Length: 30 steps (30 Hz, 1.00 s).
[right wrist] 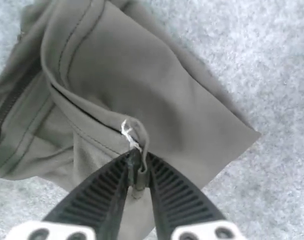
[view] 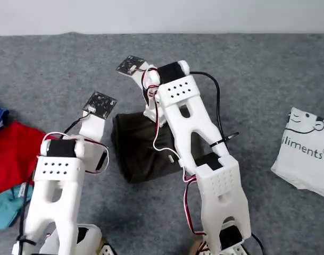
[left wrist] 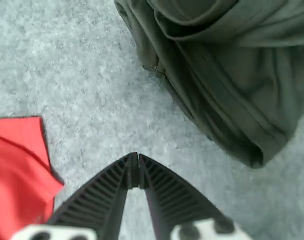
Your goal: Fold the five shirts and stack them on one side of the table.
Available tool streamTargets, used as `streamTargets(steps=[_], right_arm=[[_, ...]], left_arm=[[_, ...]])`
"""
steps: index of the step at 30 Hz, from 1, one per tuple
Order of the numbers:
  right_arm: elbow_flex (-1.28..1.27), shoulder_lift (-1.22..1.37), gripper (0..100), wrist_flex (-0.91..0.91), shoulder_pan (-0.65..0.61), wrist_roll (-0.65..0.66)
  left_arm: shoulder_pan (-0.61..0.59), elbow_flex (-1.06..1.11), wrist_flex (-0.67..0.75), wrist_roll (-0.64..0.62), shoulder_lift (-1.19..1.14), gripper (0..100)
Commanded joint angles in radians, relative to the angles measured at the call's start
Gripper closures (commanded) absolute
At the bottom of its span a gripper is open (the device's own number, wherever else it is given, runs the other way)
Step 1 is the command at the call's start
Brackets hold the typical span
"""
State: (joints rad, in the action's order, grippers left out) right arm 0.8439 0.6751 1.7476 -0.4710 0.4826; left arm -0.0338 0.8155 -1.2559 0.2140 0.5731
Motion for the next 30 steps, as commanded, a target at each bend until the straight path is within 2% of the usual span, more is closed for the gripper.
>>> streamTargets(steps=[1, 3, 5, 10, 16, 18, 21, 23, 27, 30], right_arm=[[0.051, -0.074, 98.8, -0.024, 0.035, -0.025], [0.051, -0.074, 98.8, -0.041, 0.050, -0.035], [0.051, -0.074, 98.8, -0.041, 0.050, -0.035], [0.051, -0.074, 98.8, -0.039, 0.051, -0.035], [0.051, -0.076, 98.8, -0.038, 0.051, -0.035], [0.051, -0.076, 98.8, -0.039, 0.051, -0.035], [0.051, -0.076, 98.8, -0.041, 0.051, -0.035], [0.051, -0.076, 98.8, -0.041, 0.051, -0.035], [0.051, -0.076, 98.8, -0.045, 0.051, -0.037], [0.052, -0.081, 98.8, -0.065, 0.051, -0.037]], left_arm=[[0.029, 0.001, 0.074, -0.152, 0.018, 99], [0.066, 0.001, 0.094, -0.281, 0.018, 99], [0.112, 0.001, 0.095, -0.359, 0.018, 99], [0.198, 0.001, 0.100, -0.379, 0.021, 99], [0.213, 0.045, 0.180, -0.417, 0.020, 99], [0.215, 0.076, 0.204, -0.560, 0.020, 99], [0.215, 0.133, 0.293, -0.839, 0.020, 99], [0.216, 0.173, 0.368, -0.933, 0.020, 99], [0.218, 0.259, 0.545, -0.944, 0.018, 99], [0.218, 0.303, 0.615, -0.944, 0.018, 99]])
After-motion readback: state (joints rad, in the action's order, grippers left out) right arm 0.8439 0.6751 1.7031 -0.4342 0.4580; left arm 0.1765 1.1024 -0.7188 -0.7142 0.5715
